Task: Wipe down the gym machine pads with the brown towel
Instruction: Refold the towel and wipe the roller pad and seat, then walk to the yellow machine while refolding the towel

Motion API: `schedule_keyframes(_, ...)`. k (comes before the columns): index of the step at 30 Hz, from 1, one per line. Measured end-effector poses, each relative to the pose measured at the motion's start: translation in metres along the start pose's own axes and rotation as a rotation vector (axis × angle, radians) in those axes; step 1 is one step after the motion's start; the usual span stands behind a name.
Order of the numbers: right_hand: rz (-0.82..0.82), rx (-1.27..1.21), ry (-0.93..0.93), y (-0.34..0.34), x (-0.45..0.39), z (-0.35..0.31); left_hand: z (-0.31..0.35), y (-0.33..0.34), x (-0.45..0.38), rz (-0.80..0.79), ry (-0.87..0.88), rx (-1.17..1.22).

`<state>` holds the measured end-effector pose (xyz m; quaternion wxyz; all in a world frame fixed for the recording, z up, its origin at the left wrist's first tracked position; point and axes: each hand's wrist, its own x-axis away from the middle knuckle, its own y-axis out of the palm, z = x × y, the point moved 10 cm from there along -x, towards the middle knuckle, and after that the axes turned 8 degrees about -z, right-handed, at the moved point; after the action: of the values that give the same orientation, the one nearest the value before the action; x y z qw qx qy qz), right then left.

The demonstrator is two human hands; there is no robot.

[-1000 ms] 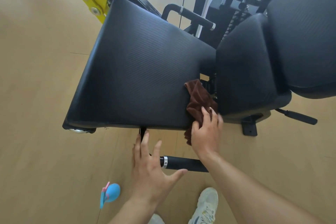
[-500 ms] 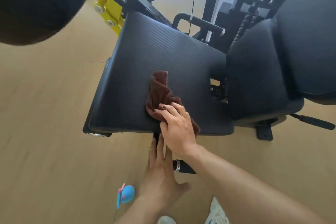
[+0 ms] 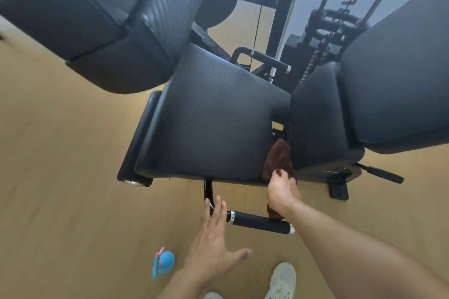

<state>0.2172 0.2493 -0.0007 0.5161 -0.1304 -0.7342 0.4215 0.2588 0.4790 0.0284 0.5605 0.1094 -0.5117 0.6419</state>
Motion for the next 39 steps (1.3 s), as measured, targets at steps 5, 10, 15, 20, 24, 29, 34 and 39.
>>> schedule_keyframes(5,-0.179,-0.644,-0.049,0.003,0.093,0.006,-0.021,0.061,0.081,-0.024,-0.216,0.745)
schedule_keyframes(10,-0.173,-0.861,-0.381,-0.041,0.243,-0.018,0.007,0.04,0.142,0.05,-0.332,1.384)
schedule_keyframes(15,-0.209,-0.86,-0.562,-0.055,0.338,-0.008,0.075,-0.011,0.176,-0.106,-0.005,1.527)
schedule_keyframes(20,0.184,-1.453,-0.195,-0.089,0.373,0.098,0.09,-0.004,0.178,-0.029,-0.132,1.479)
schedule_keyframes(24,0.397,-1.597,0.006,-0.105,0.402,0.187,0.124,0.015,0.175,-0.042,-0.173,1.413)
schedule_keyframes(29,0.462,-1.492,0.224,-0.089,0.426,0.306,0.207,0.046,0.174,-0.149,-0.021,1.3)
schedule_keyframes(34,0.479,-1.453,0.352,-0.066,0.468,0.42,0.312,0.109,0.185,-0.33,0.083,1.152)
schedule_keyframes(39,0.7,-1.488,0.441,-0.041,0.535,0.539,0.391,0.21,0.193,-0.323,-0.015,0.647)
